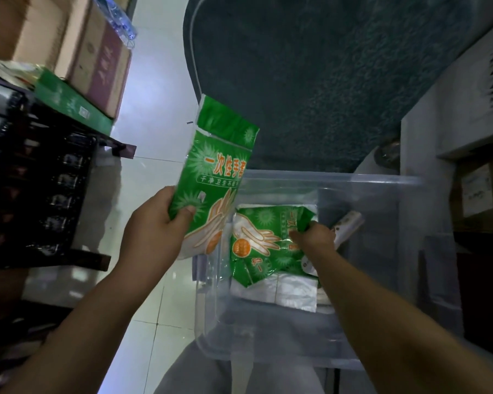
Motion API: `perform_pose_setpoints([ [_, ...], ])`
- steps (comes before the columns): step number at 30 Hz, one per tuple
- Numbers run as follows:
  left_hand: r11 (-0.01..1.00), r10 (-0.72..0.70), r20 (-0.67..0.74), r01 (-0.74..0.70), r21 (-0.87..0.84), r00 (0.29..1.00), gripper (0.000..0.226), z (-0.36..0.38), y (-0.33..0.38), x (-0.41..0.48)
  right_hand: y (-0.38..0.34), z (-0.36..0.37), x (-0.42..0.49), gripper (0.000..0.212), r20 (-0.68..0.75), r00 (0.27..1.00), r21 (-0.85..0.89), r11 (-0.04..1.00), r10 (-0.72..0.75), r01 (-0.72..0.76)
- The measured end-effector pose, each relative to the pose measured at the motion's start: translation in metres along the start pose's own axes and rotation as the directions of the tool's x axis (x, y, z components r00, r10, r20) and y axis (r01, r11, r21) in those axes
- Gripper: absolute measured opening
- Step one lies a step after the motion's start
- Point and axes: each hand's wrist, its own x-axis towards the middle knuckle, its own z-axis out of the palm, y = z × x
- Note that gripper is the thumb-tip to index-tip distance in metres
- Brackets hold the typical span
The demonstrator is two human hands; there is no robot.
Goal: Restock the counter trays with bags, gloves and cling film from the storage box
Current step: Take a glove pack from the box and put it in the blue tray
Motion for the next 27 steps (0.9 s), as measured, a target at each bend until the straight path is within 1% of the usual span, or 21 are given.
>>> perform_pose_setpoints([
  [1,1.000,-0.001,0.006,0.001,0.003,1.000,0.019,-0.002,0.002,-0.001,-0.003,-0.001,-0.004,0.038,-0.043,0.999,-0.010,0.999,-0.032,0.032],
  [2,1.000,-0.004,0.015,0.004,-0.001,1.000,0.020,-0.003,0.003,-0.001,-0.006,-0.001,-0.007,0.032,-0.062,0.996,0.022,0.997,-0.068,0.069],
  [5,1.000,0.000,0.020,0.000,-0.011,1.000,0.020,-0.007,0.008,-0.003,-0.010,-0.004,-0.025,0.017,-0.056,0.988,0.299,0.942,-0.144,0.154],
  [9,0.999,0.034,0.038,-0.033,-0.009,0.999,0.019,-0.015,0.021,-0.008,-0.004,-0.032,-0.063,0.015,-0.186,0.959,0.423,0.863,-0.215,0.275],
  [11,0.998,0.058,0.053,-0.058,-0.008,0.997,0.020,-0.023,0.031,-0.009,0.000,-0.057,-0.087,0.013,-0.247,0.931,0.445,0.822,-0.269,0.356],
  [13,0.996,0.086,0.058,-0.086,0.007,0.995,0.022,-0.032,0.044,-0.009,0.004,-0.087,-0.109,0.013,-0.292,0.896,0.418,0.797,-0.336,0.435],
  [16,0.989,0.145,0.079,-0.148,0.028,0.986,0.015,-0.042,0.069,-0.008,0.006,-0.140,-0.153,0.016,-0.322,0.833,0.367,0.752,-0.449,0.547],
  [19,0.976,0.214,0.166,-0.216,-0.004,0.963,0.011,-0.047,0.102,-0.010,0.001,-0.194,-0.208,0.035,-0.376,0.730,0.291,0.675,-0.571,0.678],
  [20,0.971,0.237,0.207,-0.234,-0.037,0.949,0.013,-0.047,0.114,-0.013,-0.001,-0.210,-0.227,0.032,-0.385,0.702,0.270,0.654,-0.599,0.706],
  [21,0.965,0.264,0.245,-0.253,-0.076,0.933,0.017,-0.047,0.126,-0.017,-0.004,-0.224,-0.247,0.024,-0.394,0.682,0.255,0.639,-0.617,0.726],
  [22,0.955,0.293,0.280,-0.269,-0.122,0.914,0.022,-0.047,0.138,-0.023,-0.006,-0.236,-0.267,0.016,-0.415,0.658,0.236,0.624,-0.628,0.745],
  [23,0.944,0.324,0.317,-0.281,-0.174,0.891,0.026,-0.046,0.150,-0.031,-0.008,-0.246,-0.285,0.012,-0.454,0.627,0.215,0.605,-0.633,0.767],
  [25,0.914,0.387,0.395,-0.290,-0.283,0.833,0.030,-0.043,0.173,-0.047,-0.009,-0.259,-0.314,0.013,-0.549,0.549,0.129,0.585,-0.630,0.801],
  [27,0.881,0.429,0.460,-0.249,-0.401,0.777,0.029,-0.041,0.194,-0.066,-0.006,-0.265,-0.337,0.015,-0.636,0.498,0.052,0.610,-0.590,0.790],
])
